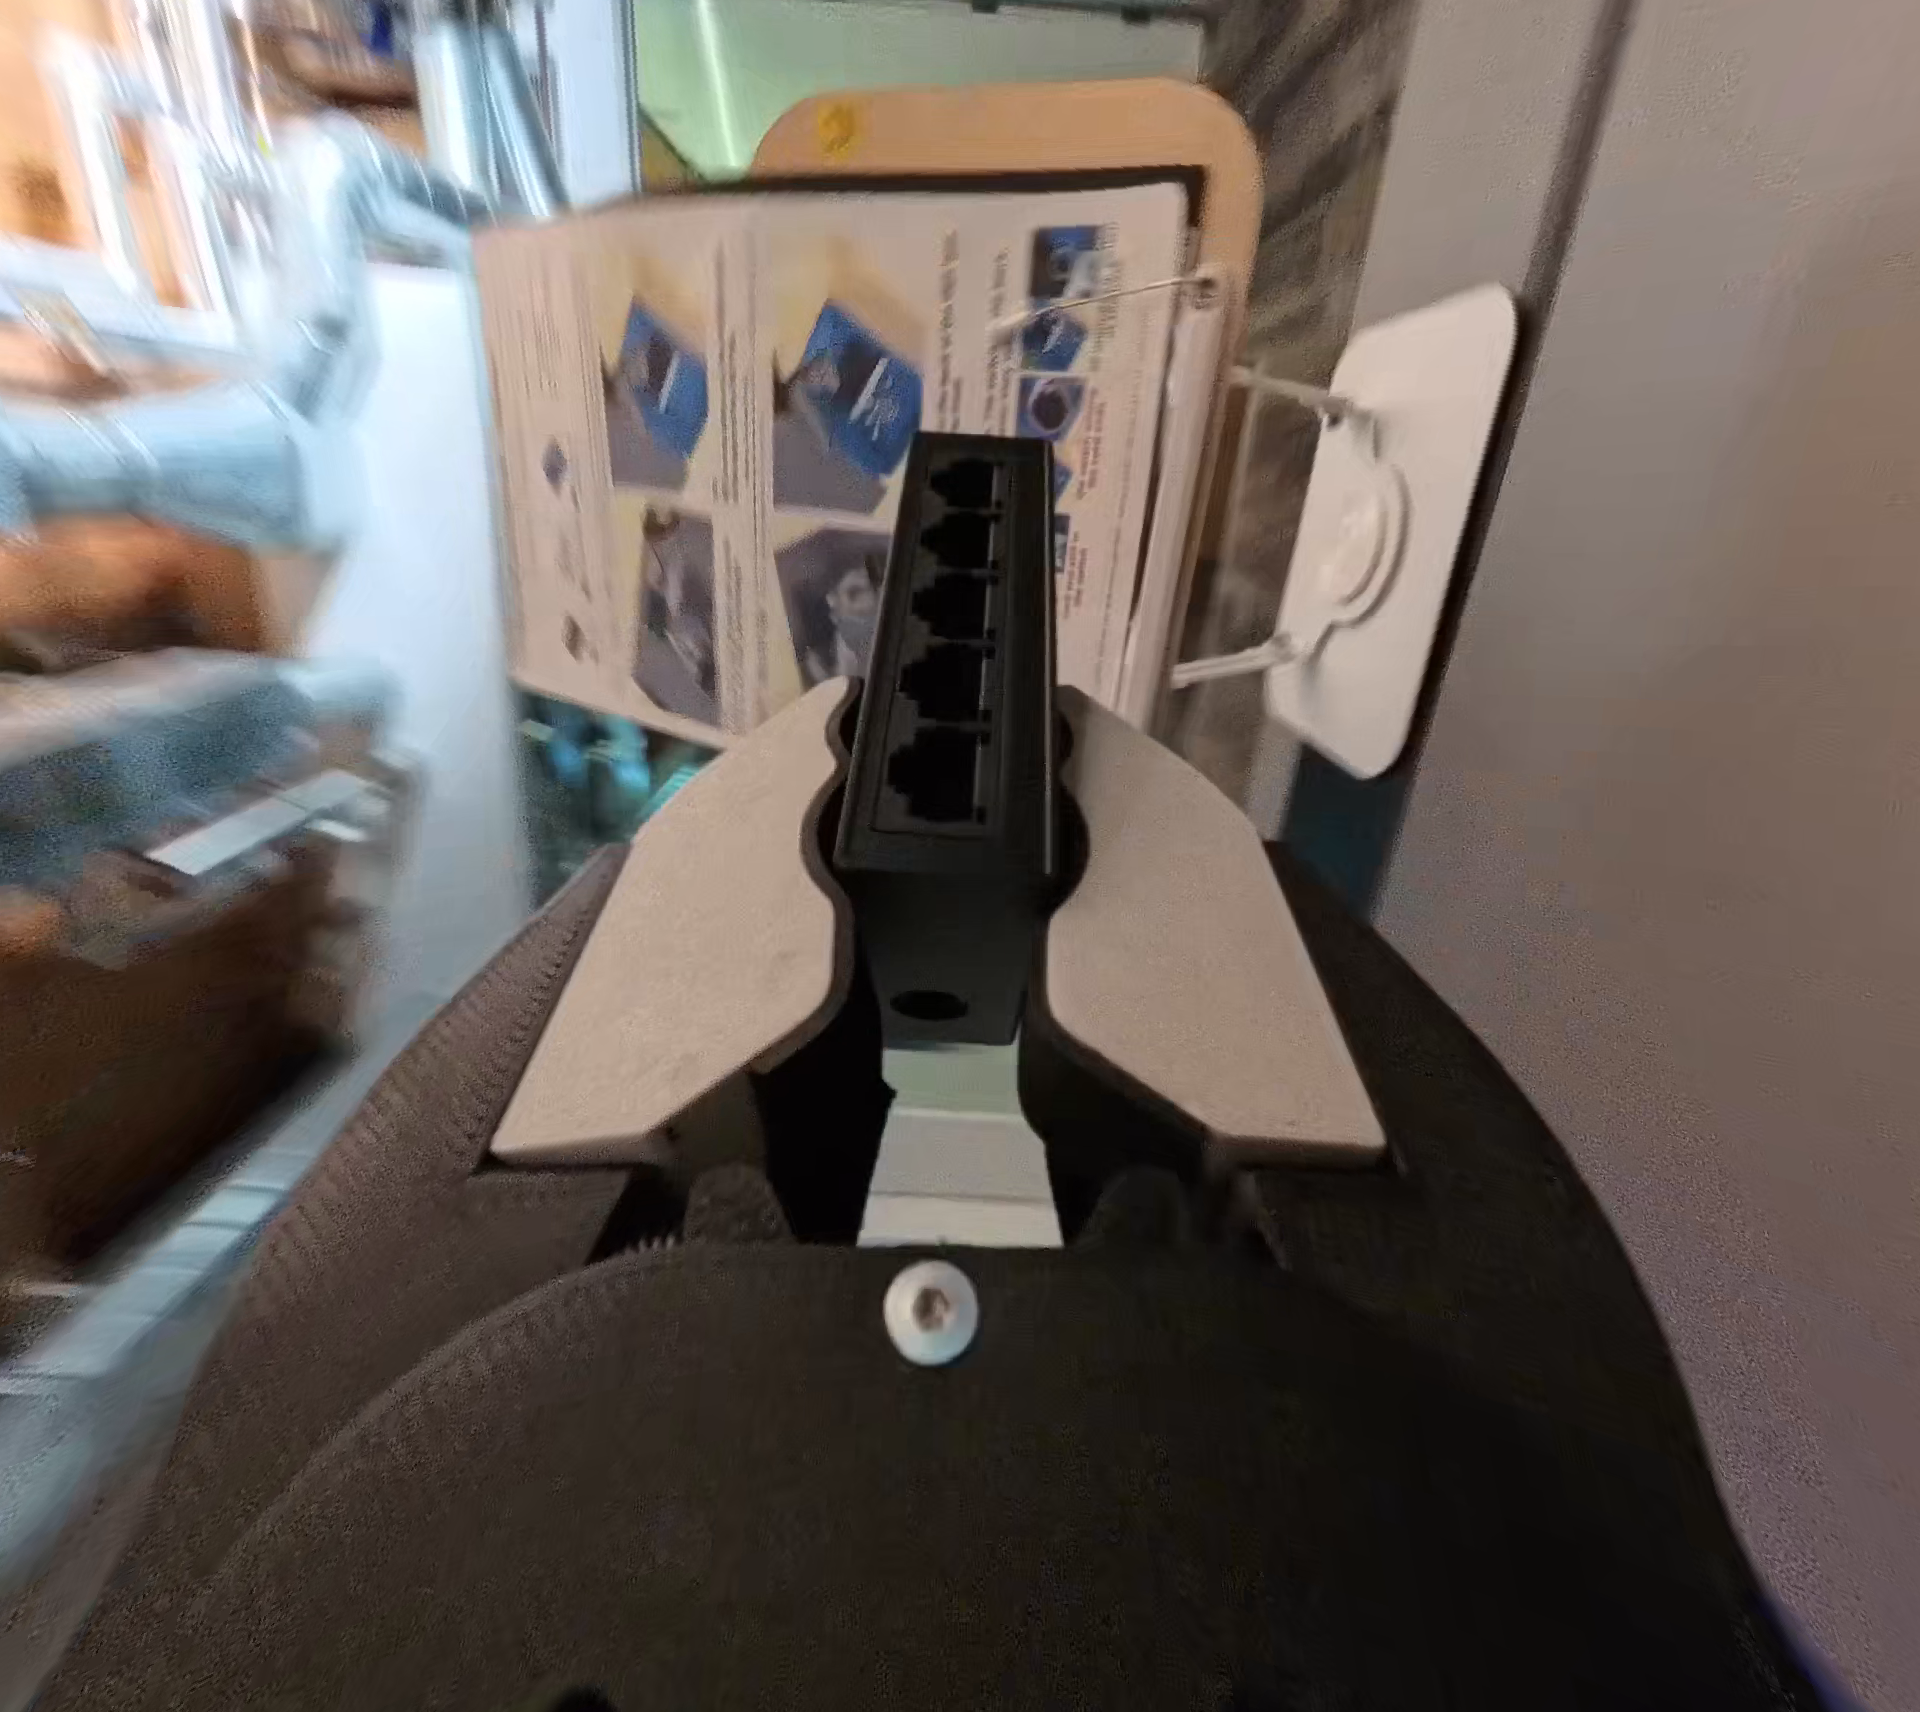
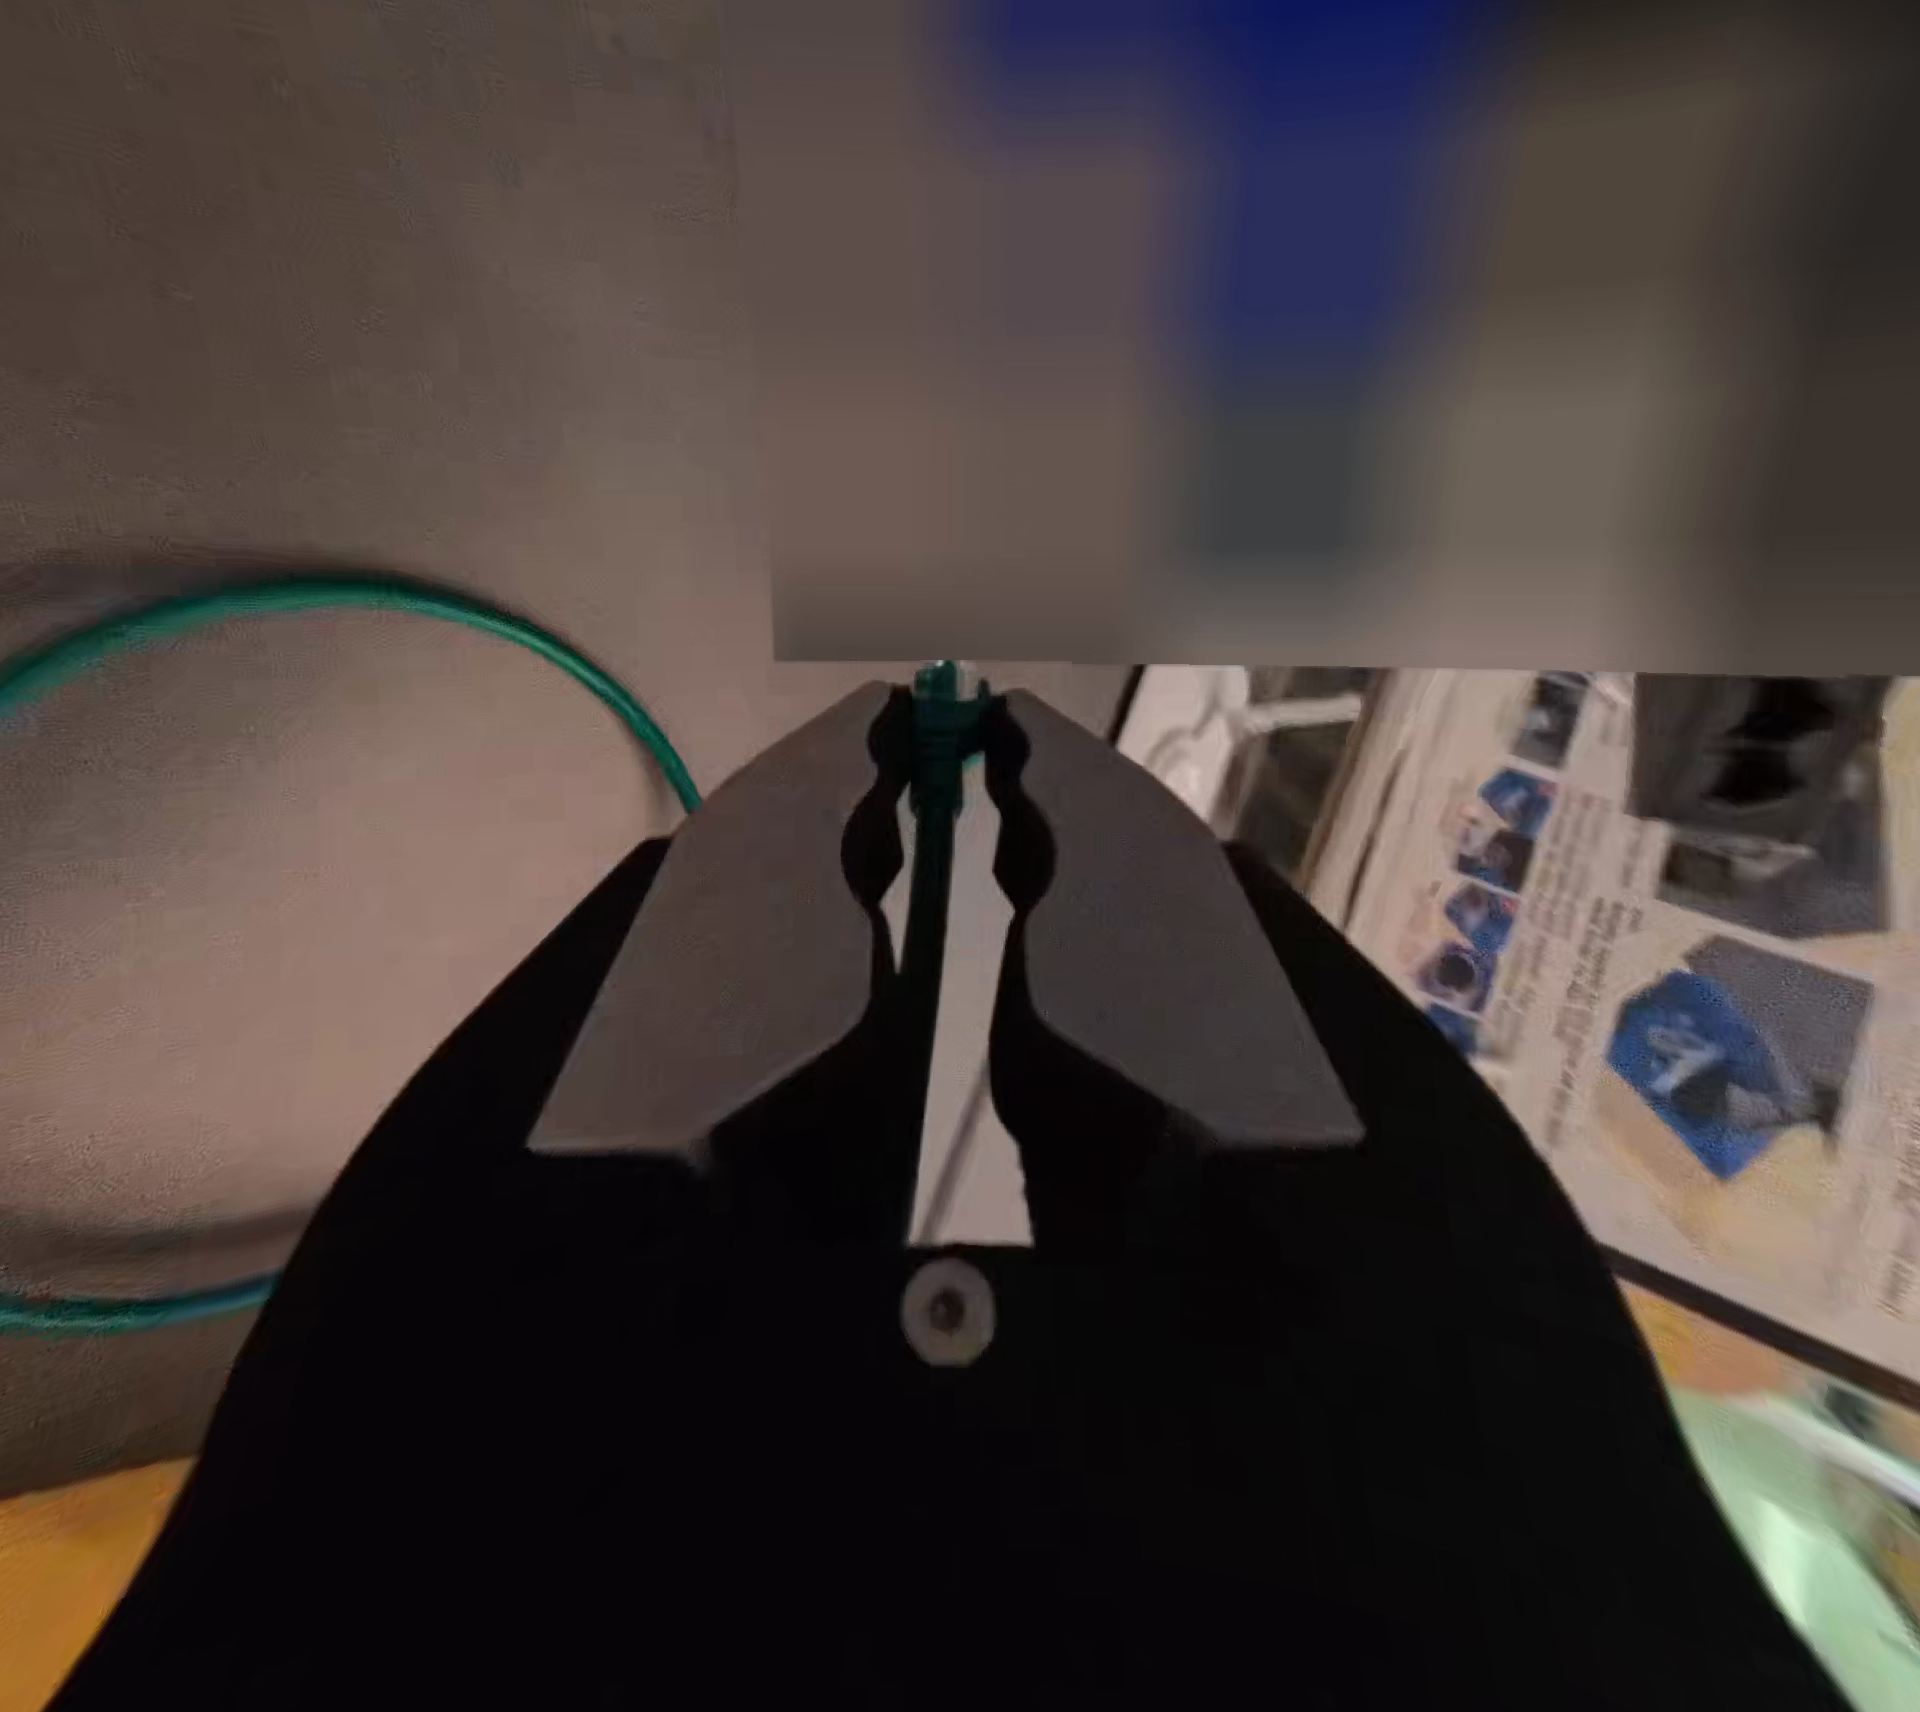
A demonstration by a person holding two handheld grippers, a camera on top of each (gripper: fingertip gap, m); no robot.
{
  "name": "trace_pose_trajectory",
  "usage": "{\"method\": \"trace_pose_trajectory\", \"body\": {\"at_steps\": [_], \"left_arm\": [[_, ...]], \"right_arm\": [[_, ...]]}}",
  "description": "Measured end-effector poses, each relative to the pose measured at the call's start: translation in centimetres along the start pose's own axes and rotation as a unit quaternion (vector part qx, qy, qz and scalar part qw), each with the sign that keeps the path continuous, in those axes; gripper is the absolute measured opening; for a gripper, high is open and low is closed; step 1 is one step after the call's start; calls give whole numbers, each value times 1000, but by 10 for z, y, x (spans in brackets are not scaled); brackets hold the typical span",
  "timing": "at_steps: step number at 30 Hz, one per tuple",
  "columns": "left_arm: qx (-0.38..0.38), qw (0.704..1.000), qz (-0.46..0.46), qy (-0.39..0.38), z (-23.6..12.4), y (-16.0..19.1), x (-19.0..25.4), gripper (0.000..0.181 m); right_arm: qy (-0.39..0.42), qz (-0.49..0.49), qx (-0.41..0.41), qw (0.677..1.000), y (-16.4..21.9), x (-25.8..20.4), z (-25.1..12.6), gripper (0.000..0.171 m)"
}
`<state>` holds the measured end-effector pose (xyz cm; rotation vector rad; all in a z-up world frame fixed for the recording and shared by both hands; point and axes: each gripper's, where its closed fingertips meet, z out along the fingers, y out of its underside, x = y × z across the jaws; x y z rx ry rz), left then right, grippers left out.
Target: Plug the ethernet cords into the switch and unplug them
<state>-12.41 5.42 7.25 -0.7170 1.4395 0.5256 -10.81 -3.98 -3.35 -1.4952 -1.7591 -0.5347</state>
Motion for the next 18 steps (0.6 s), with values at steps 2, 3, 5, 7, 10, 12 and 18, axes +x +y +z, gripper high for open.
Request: {"method": "trace_pose_trajectory", "body": {"at_steps": [2,3,5,7,10,12,18], "left_arm": [[3,991,-108,79,-9,20,-9,29],[-7,989,-124,82,-13,31,-16,29],[-24,992,-120,44,-18,52,-34,29],[-55,990,-120,43,-21,68,-39,29],[-53,988,-136,43,-24,74,-44,29],[-52,987,-141,50,-26,73,-44,30],[-41,984,-158,67,-31,68,-45,29]], "right_arm": [[16,6,-10,1000,3,6,8,16],[9,41,27,999,-2,10,5,15],[-1,100,49,994,7,15,-2,16],[-34,181,59,981,25,9,-5,16],[-90,292,71,950,34,-11,0,16],[-124,327,81,933,21,-28,4,21],[-99,412,120,898,-9,-66,12,38]]}}
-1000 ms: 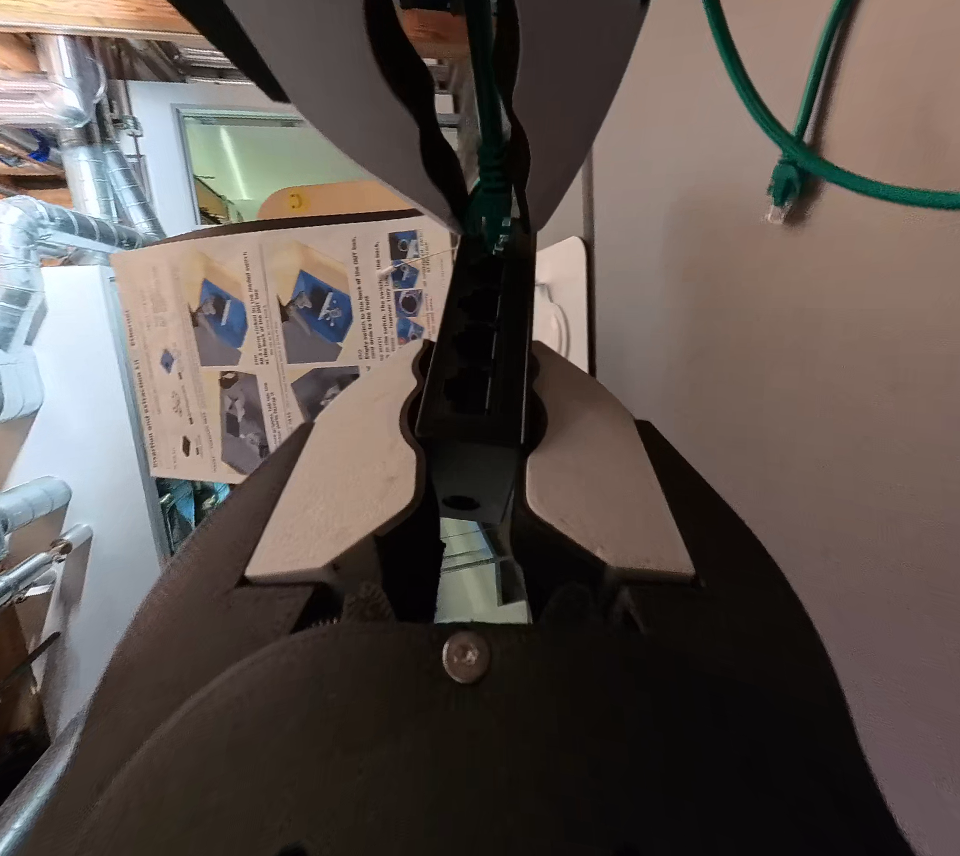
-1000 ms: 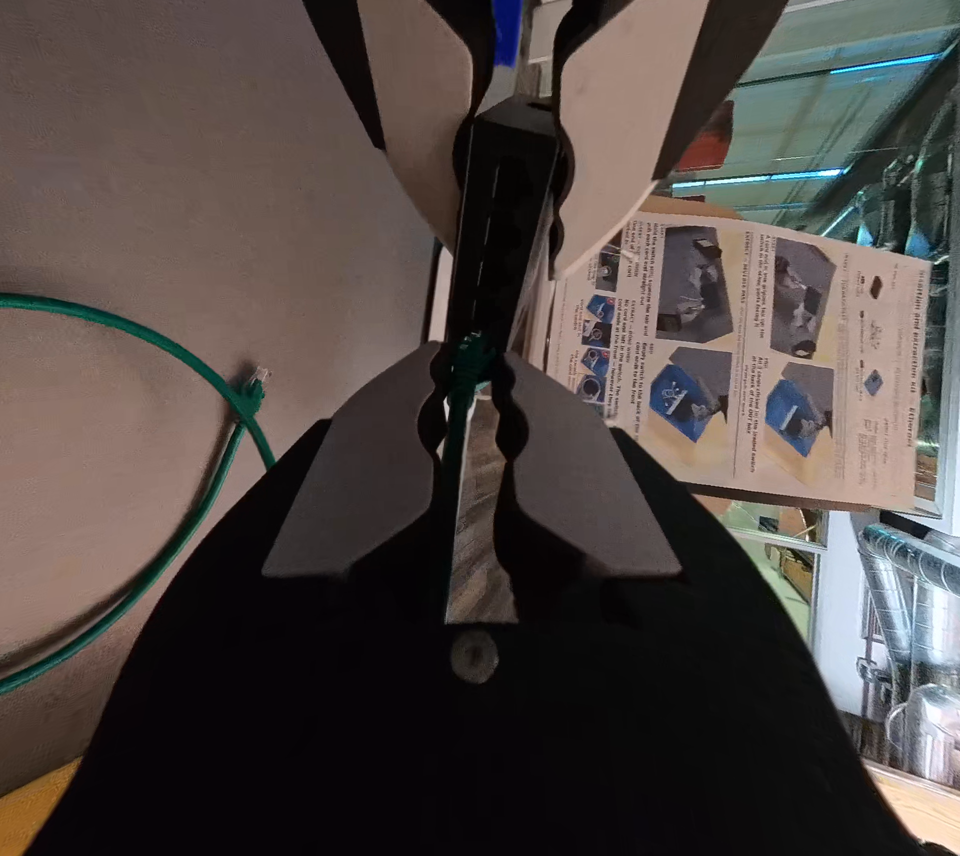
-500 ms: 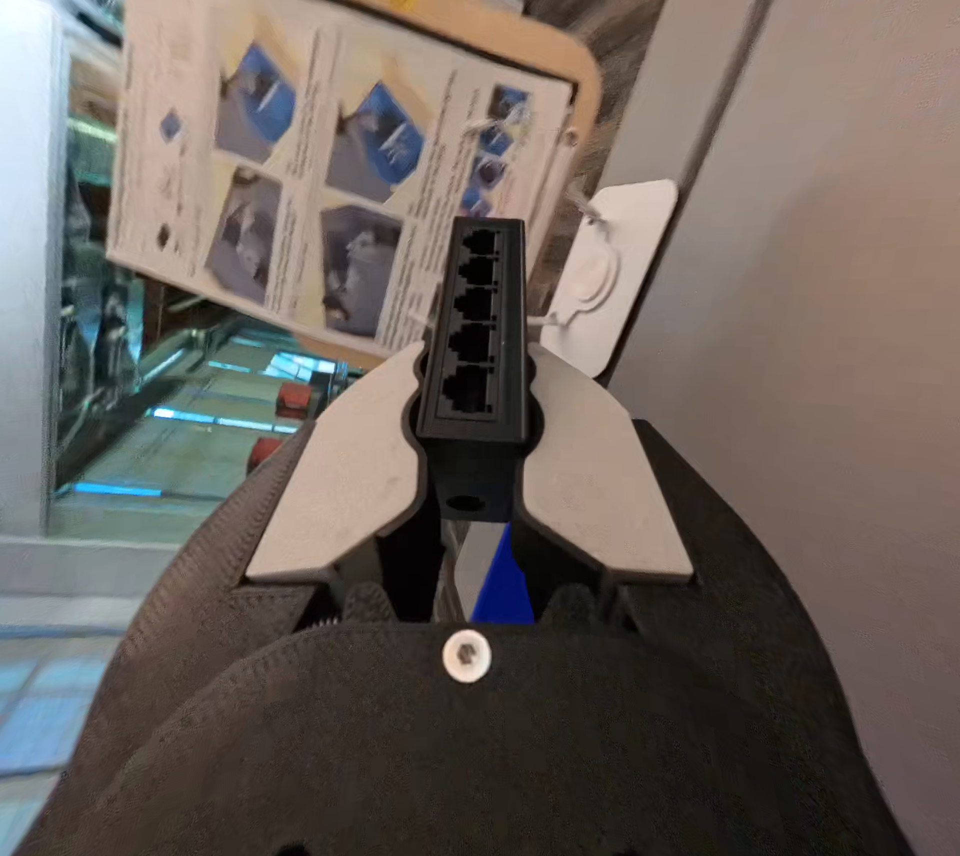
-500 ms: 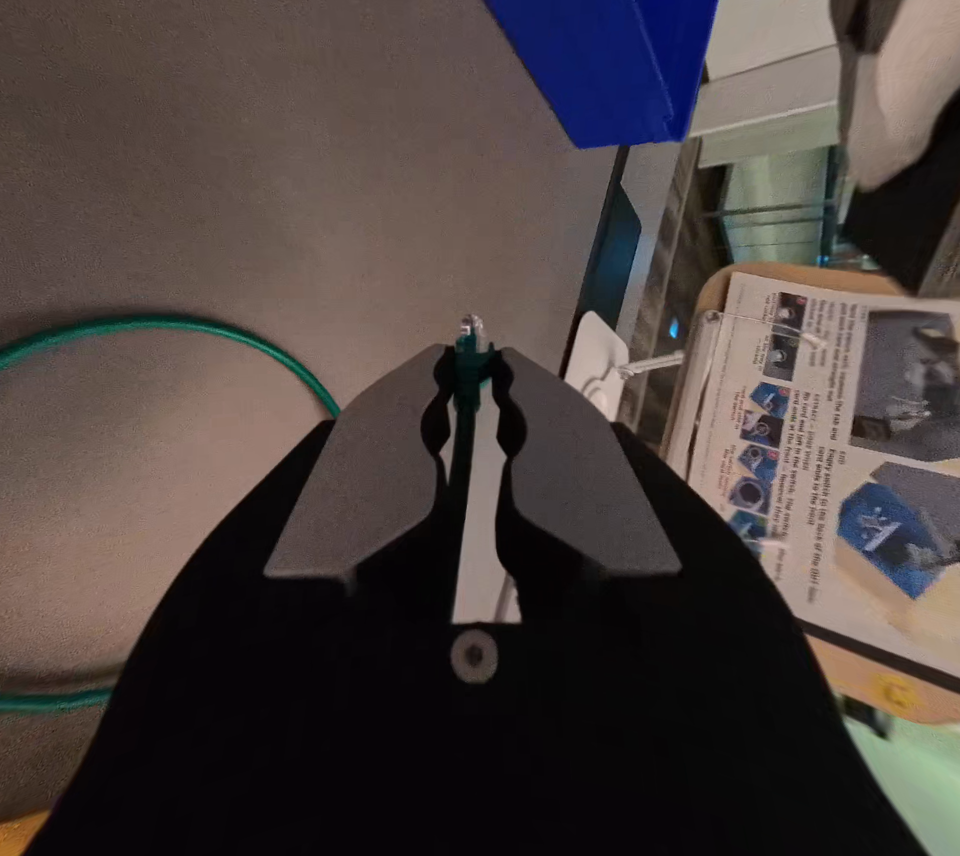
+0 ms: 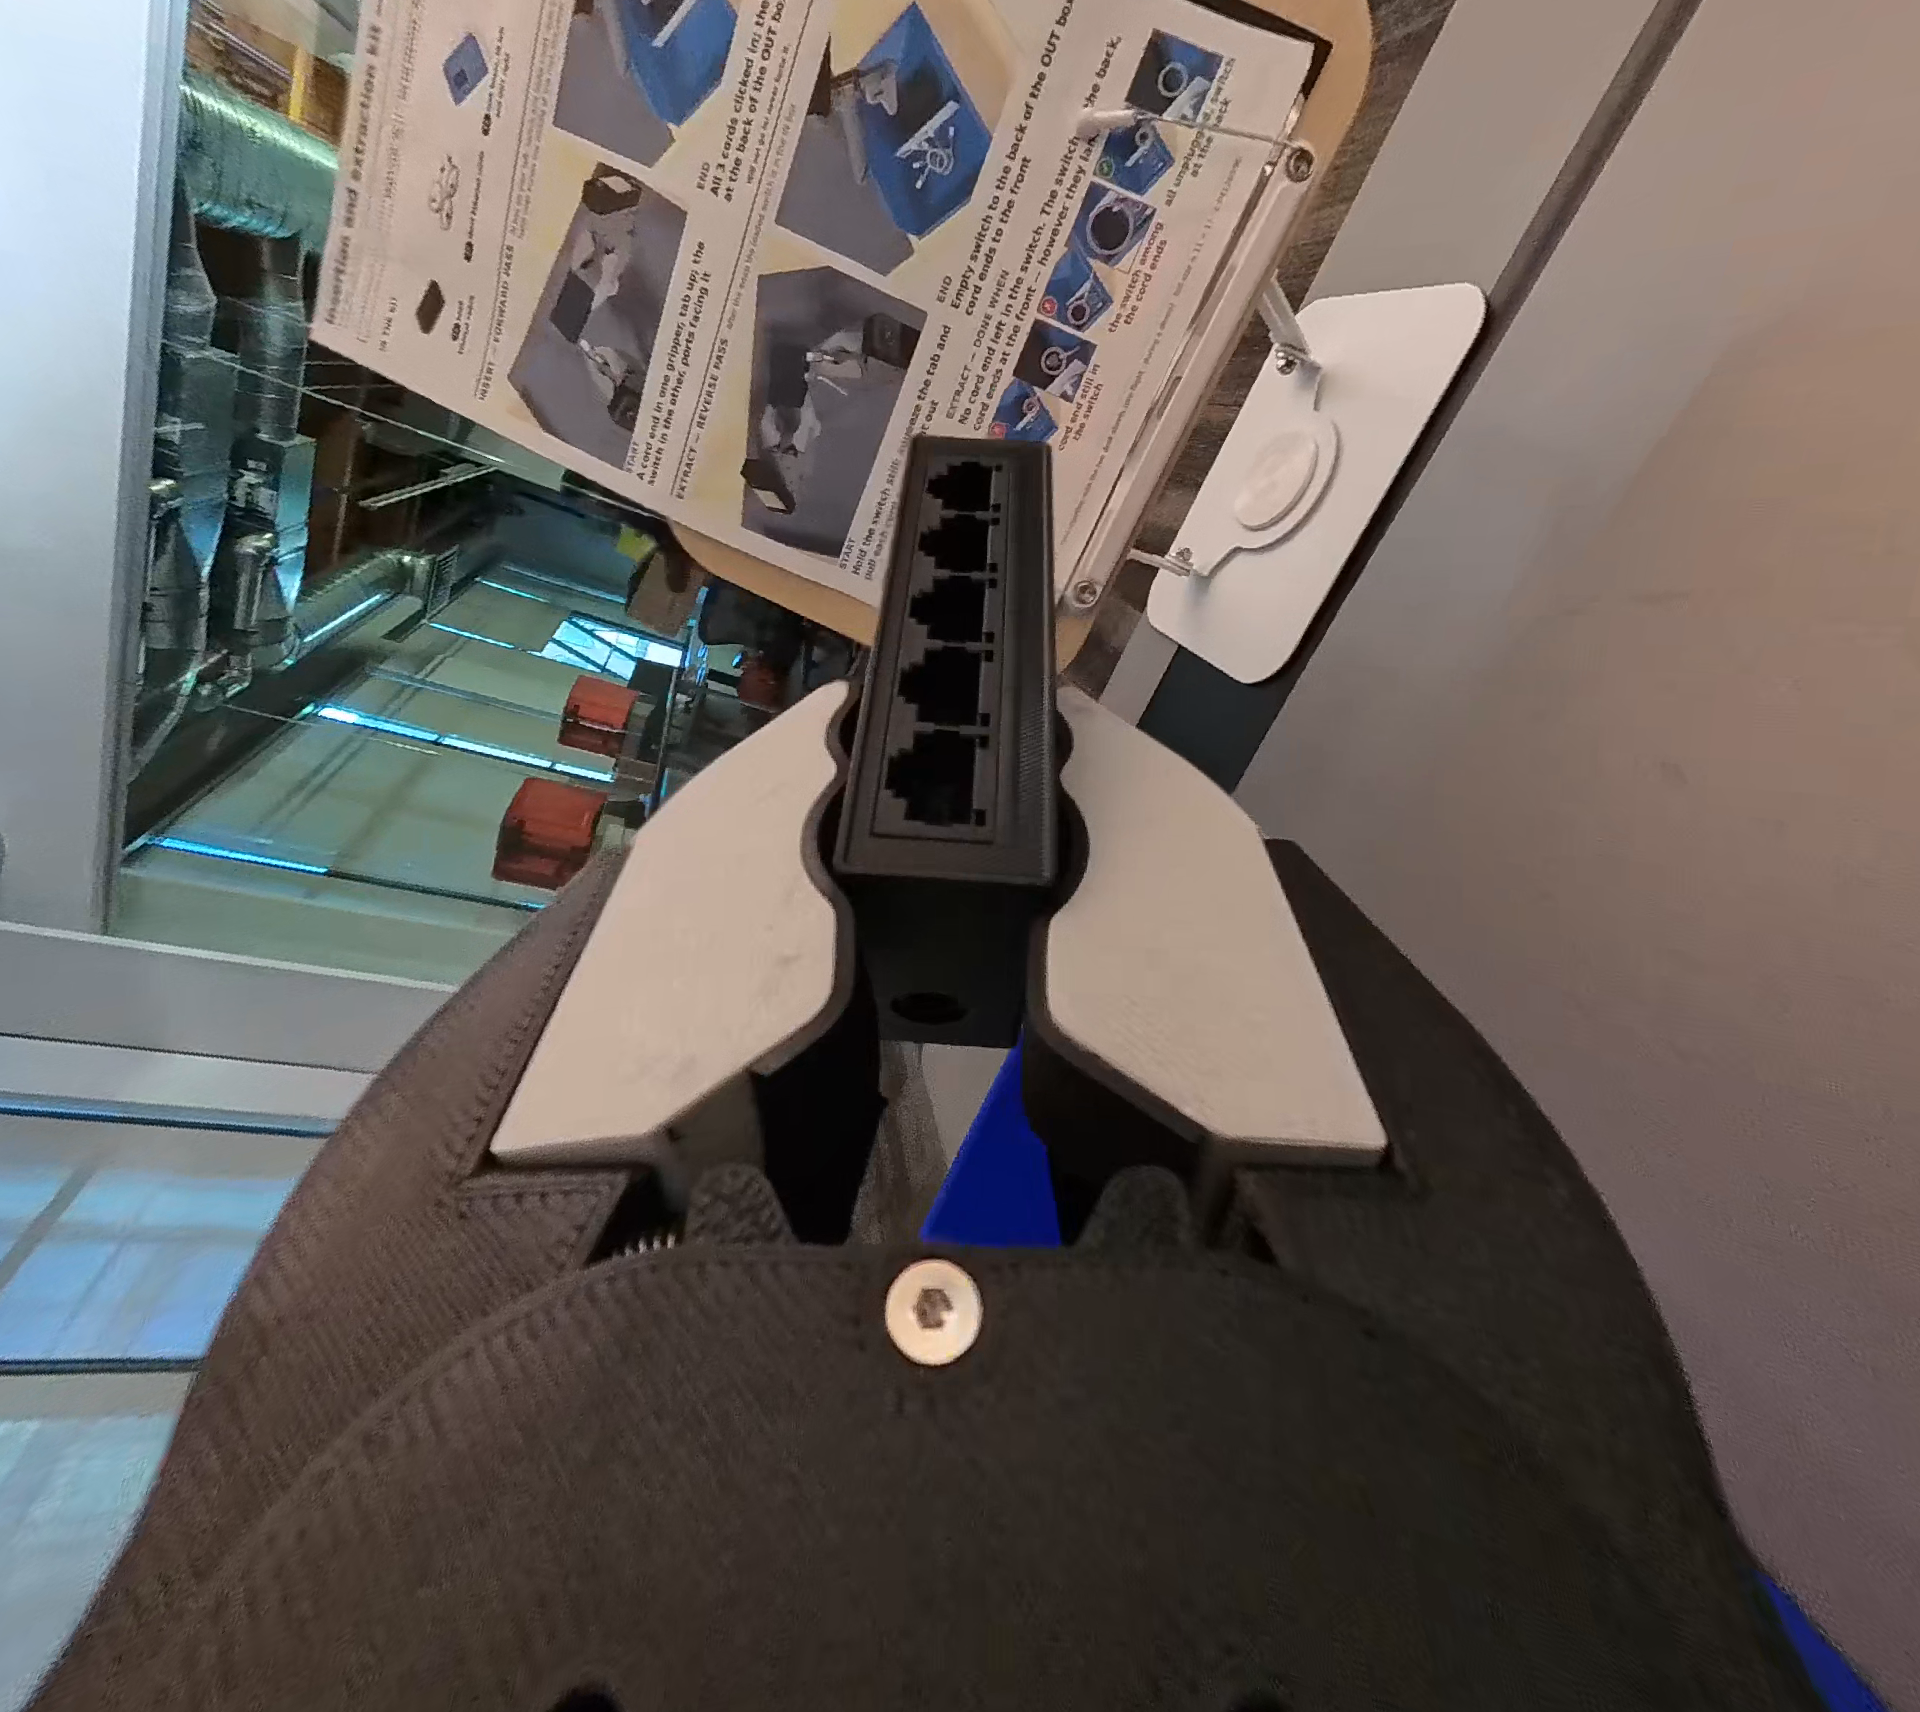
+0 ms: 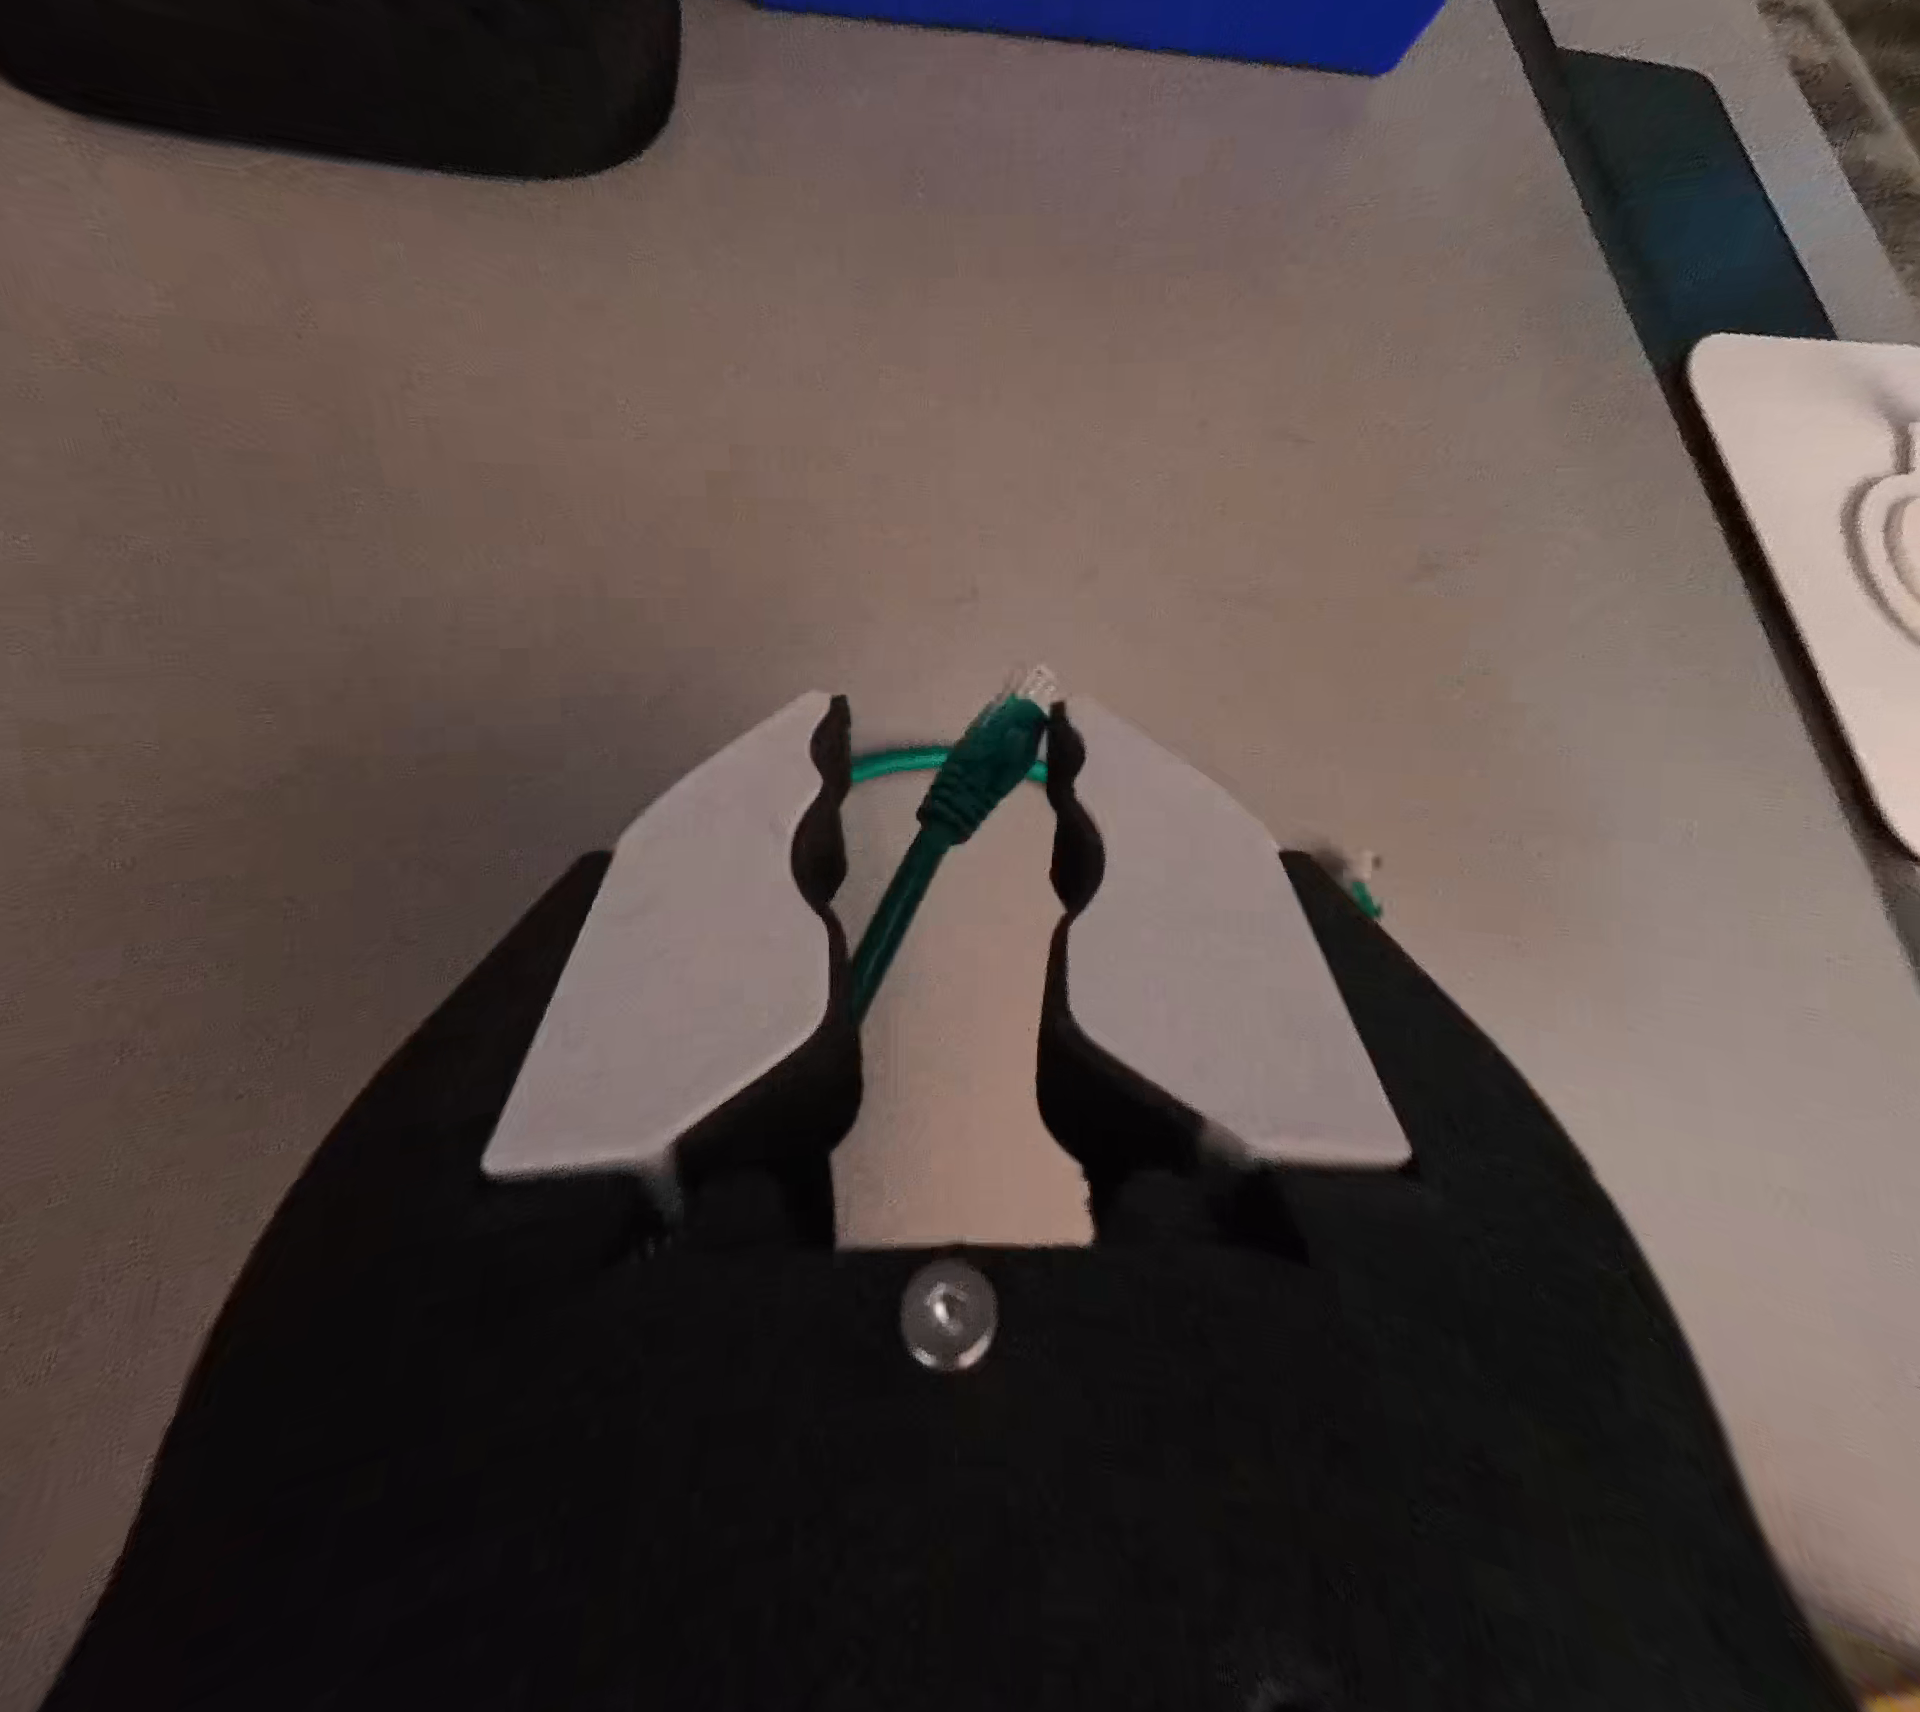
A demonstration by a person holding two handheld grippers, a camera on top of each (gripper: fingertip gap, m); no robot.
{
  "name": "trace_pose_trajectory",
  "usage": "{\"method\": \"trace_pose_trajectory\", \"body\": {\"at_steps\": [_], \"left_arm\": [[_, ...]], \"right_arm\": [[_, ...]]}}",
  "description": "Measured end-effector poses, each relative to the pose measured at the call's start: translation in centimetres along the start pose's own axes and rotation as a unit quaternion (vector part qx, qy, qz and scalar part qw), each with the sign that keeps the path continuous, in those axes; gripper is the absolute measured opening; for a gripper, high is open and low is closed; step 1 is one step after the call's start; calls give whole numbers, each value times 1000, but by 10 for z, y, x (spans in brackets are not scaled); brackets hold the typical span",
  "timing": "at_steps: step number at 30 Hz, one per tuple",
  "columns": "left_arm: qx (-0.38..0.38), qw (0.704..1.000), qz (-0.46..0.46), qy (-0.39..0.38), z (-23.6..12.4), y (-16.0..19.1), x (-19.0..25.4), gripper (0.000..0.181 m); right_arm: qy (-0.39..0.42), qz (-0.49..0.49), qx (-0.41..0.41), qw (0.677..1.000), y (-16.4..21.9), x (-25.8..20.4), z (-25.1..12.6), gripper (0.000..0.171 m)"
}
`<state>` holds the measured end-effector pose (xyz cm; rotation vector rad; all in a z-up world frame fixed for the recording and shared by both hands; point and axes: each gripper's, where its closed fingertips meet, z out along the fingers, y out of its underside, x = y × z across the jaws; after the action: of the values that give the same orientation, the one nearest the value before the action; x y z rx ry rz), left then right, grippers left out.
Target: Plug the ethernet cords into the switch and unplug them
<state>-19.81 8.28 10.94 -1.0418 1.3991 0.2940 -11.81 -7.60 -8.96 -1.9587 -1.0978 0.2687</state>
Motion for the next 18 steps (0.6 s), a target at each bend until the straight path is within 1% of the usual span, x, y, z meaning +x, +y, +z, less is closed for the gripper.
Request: {"method": "trace_pose_trajectory", "body": {"at_steps": [3,5,6,8,10,11,14,16,17,18], "left_arm": [[5,1000,-4,5,-3,0,0,30],[8,1000,-9,9,-6,-1,-1,30],[12,1000,-11,10,-7,-2,-2,30],[19,1000,-17,13,-10,-4,-3,30],[24,999,-19,13,-12,-5,-5,30],[25,999,-20,13,-13,-6,-5,29],[32,999,-21,13,-16,-8,-6,29],[35,999,-22,11,-18,-9,-7,29],[36,999,-24,11,-18,-9,-8,29],[37,999,-26,10,-19,-9,-8,30]], "right_arm": [[7,45,51,998,-9,-15,-12,46],[15,56,62,996,-10,-25,-24,52],[13,64,49,997,-5,-32,-27,57],[2,75,-11,997,19,-48,-27,60],[-6,82,-81,993,49,-60,-24,60],[-12,94,-102,990,60,-65,-22,60],[-17,138,-152,979,83,-71,-13,49],[-3,136,-150,979,84,-67,-8,18],[-6,141,-146,979,82,-68,-5,13],[-11,146,-148,978,79,-70,-3,12]]}}
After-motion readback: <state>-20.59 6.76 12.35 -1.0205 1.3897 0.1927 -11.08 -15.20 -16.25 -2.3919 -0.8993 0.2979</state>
